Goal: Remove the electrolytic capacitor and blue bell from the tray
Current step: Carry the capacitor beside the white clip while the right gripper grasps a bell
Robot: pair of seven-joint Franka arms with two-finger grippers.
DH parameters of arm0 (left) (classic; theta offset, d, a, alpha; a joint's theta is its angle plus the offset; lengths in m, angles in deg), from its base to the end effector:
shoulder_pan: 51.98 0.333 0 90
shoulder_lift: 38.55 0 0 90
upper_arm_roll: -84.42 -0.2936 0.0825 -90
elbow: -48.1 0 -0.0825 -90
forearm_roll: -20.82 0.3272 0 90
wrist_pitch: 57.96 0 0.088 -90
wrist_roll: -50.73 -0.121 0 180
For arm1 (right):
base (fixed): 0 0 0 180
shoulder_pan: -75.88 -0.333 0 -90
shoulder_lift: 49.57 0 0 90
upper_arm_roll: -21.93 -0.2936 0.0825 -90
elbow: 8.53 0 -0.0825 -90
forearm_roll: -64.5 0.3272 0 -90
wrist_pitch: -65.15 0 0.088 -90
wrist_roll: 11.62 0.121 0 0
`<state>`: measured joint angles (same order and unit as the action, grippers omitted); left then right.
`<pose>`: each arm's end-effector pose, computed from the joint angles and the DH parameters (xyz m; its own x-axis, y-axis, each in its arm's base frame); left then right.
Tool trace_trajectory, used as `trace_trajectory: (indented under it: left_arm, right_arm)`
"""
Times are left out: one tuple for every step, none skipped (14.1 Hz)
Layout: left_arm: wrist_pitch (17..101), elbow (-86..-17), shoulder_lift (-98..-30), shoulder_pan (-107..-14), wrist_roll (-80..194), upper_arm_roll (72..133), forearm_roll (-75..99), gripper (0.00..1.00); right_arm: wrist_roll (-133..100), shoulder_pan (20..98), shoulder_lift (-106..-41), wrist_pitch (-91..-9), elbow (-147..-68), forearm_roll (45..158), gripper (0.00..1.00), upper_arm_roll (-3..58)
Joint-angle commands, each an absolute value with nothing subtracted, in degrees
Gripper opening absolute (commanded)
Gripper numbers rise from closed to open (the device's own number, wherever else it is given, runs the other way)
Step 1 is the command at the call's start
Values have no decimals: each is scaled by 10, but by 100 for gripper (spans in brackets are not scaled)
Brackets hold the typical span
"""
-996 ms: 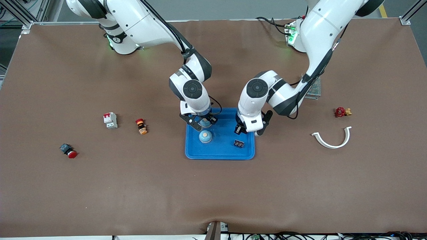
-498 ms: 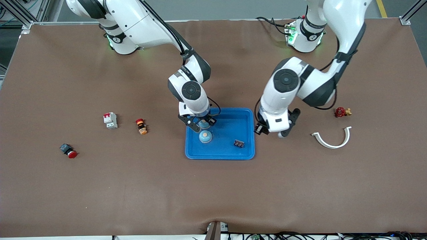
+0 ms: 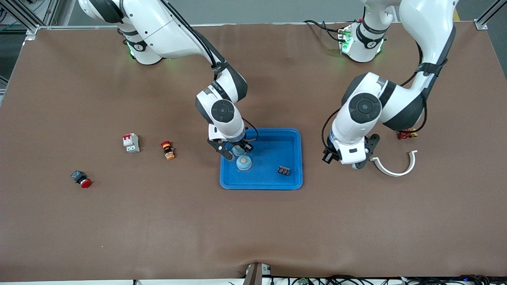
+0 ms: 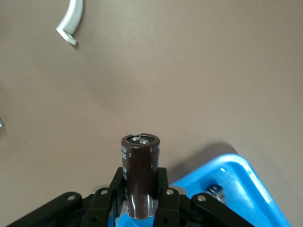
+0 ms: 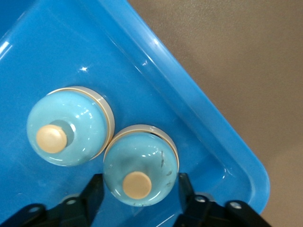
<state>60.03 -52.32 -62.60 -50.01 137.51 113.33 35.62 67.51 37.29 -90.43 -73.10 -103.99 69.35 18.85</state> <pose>0.5405 -0.2280 0.3461 0.5840 0.8116 0.0194 0.8111 -0.5823 -0.0550 0.4740 0.4185 0.2041 0.7440 -0.6627 -0.0860 -0.6674 -0.7432 -0.0474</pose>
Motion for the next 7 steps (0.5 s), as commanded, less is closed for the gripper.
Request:
trace_trajectory:
  left_arm:
    - [580,-529,-619,-471,1341,1141,344,0]
    - [574,-530,-620,-461,1327,1140,344,0]
    - [572,-531,-622,-449,1311,1140,344,0]
    - [572,-539,-624,-432,1293,1140,344,0]
    - [572,-545,-625,-422,1276,1140,344,0]
    - [572,-550,-627,-409,1259,1140,344,0]
    - [572,-556,-627,-390,1240,1140,344,0]
  right_arm:
    - [683,377,-911,-729,-1030,692,85,185]
    - [683,377,-911,-729,-1030,692,94,185]
    - [683,377,-911,-728,-1030,692,97,185]
    - [683,377,-911,-729,-1030,692,98,185]
    - [683,377,-911,-729,-1031,692,98,185]
    - [683,378,-911,-728,-1031,691,98,186]
    - [682,378,-911,-728,-1031,691,97,186]
